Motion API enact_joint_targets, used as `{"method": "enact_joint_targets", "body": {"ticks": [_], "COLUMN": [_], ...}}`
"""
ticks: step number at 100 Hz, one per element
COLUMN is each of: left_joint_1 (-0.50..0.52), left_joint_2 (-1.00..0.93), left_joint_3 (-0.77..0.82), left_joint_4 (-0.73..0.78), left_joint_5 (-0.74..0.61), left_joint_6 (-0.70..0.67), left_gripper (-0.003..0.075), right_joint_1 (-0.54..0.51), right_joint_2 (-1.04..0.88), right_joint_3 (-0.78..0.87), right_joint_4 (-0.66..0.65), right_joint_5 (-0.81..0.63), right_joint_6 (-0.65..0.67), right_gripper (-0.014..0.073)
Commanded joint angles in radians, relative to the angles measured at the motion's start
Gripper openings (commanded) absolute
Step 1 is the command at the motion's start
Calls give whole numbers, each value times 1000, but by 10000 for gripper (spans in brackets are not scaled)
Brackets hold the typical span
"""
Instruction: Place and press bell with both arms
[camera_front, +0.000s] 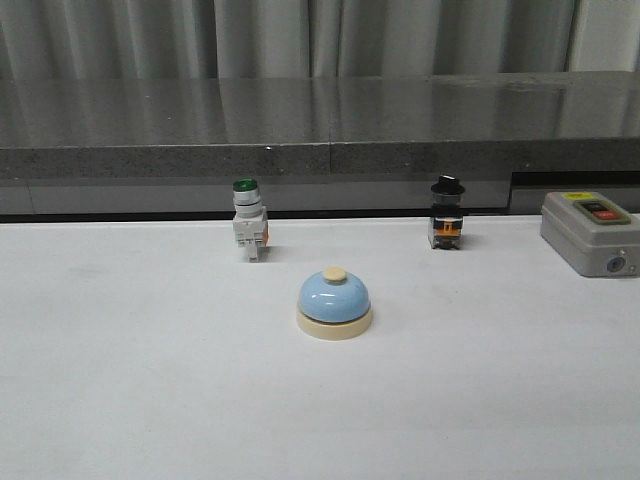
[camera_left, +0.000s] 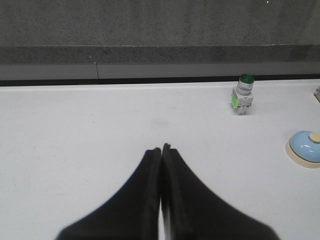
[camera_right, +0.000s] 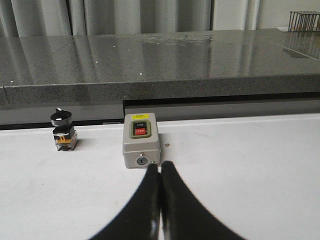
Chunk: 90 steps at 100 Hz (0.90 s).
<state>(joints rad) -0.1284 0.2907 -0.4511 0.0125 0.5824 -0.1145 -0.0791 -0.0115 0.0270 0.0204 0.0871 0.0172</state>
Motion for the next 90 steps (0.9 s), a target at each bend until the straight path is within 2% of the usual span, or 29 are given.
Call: {"method": "enact_joint_targets", "body": {"ticks": [1, 24, 48, 63, 90], "left_joint_1": [3, 26, 107, 111, 111], "left_joint_2": [-65, -201, -273, -328, -326], "left_joint_3": [32, 199, 400, 496, 494], "left_joint_4": [28, 45, 41, 23, 16], "left_joint_5": [-142, -310, -601, -641, -612], "left_joint_6": [-8, -8, -8, -8, -8], "left_gripper": [-20, -20, -20, -20, -20], "right_joint_1": [-1, -1, -1, -1, -1], "right_joint_2": [-17, -17, -17, -17, -17], "right_joint_3": [-16, -16, -16, -16, -16], "right_joint_4": [-5, -5, -5, -5, -5], "right_joint_5": [-77, -77, -77, -77, -77], "right_joint_6": [-4, -4, -4, -4, -4], "right_gripper": [-60, -60, -60, -60, -60]}}
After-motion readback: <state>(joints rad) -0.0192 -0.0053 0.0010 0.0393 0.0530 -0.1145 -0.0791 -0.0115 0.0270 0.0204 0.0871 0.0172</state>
